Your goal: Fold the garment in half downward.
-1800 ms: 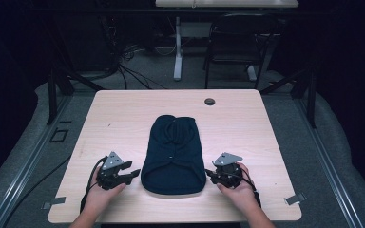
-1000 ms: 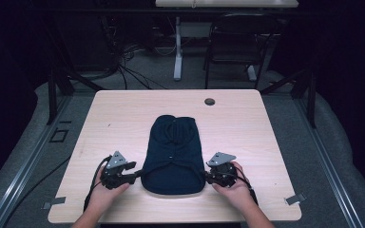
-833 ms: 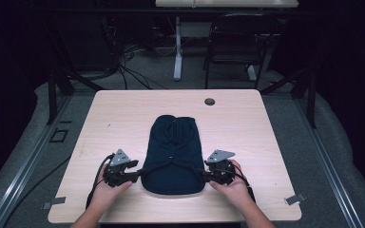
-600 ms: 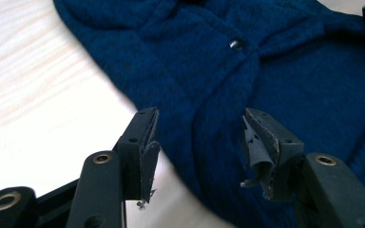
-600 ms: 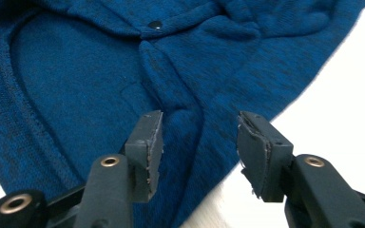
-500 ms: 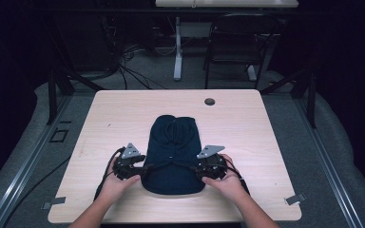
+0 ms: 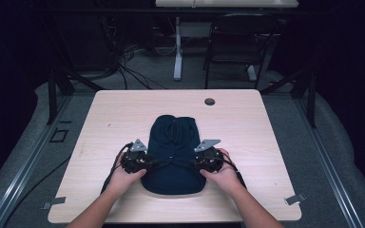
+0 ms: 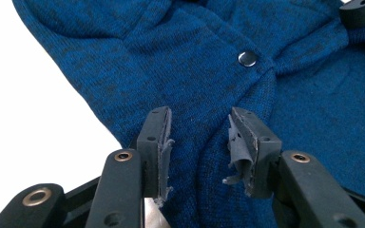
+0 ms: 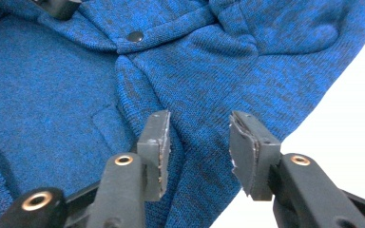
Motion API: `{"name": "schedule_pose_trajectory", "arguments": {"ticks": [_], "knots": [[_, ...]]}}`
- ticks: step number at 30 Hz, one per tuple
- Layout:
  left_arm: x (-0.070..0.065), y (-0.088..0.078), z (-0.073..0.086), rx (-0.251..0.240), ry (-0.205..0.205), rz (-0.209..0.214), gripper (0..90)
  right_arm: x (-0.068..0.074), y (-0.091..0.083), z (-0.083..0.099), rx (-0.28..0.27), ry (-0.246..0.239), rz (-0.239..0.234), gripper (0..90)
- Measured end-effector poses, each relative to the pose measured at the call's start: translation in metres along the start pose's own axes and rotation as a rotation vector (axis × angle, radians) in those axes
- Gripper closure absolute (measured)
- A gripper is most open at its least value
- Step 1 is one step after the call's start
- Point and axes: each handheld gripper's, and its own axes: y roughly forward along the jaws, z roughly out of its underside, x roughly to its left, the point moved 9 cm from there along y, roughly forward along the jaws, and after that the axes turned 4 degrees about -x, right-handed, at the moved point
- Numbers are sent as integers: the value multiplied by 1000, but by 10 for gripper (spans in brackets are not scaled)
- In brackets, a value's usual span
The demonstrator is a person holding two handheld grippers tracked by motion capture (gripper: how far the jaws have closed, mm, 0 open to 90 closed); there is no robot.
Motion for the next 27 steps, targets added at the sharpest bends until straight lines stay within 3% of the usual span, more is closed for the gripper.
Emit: {"name": "schedule_pose_trajectory", "arguments": {"ticks": [7,14,21,27], "knots": [[-4,-1,4,20,40,4,626,7,4,6,46,-57,-31,663],[-8,-5,9,29,77,7,627,15,3,9,61,-65,-73,666],[-15,-10,15,24,72,20,628,24,-1,12,76,-120,-87,667],[-21,-15,20,34,85,34,627,30,-4,14,85,-138,-105,667]]}}
